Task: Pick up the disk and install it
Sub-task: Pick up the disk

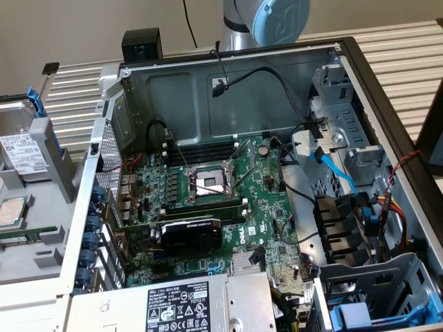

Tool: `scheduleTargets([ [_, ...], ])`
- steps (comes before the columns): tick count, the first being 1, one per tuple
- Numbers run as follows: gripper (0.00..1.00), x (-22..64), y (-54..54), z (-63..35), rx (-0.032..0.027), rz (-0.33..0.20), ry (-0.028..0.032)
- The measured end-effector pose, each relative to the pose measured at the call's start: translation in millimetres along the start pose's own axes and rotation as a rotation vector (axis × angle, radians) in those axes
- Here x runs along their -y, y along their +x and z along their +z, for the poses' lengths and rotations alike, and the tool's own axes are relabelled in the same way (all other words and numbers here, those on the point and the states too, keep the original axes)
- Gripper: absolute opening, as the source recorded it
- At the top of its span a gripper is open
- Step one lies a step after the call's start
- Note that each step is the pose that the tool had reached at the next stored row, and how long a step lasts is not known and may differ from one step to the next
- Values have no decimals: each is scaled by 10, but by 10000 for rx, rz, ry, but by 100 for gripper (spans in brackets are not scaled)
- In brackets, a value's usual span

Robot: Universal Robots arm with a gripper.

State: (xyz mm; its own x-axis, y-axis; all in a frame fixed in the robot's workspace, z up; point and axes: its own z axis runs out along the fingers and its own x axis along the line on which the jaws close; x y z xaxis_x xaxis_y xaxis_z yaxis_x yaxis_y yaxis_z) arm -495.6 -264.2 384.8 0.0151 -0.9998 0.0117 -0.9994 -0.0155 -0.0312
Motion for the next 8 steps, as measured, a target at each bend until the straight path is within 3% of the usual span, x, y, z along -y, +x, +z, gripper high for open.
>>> scheduleTargets([
  [1,11,-2,1,0,1,-16,24],
  [5,11,-3,0,3,0,-37,20],
  [8,11,-4,0,8,2,-38,-75],
])
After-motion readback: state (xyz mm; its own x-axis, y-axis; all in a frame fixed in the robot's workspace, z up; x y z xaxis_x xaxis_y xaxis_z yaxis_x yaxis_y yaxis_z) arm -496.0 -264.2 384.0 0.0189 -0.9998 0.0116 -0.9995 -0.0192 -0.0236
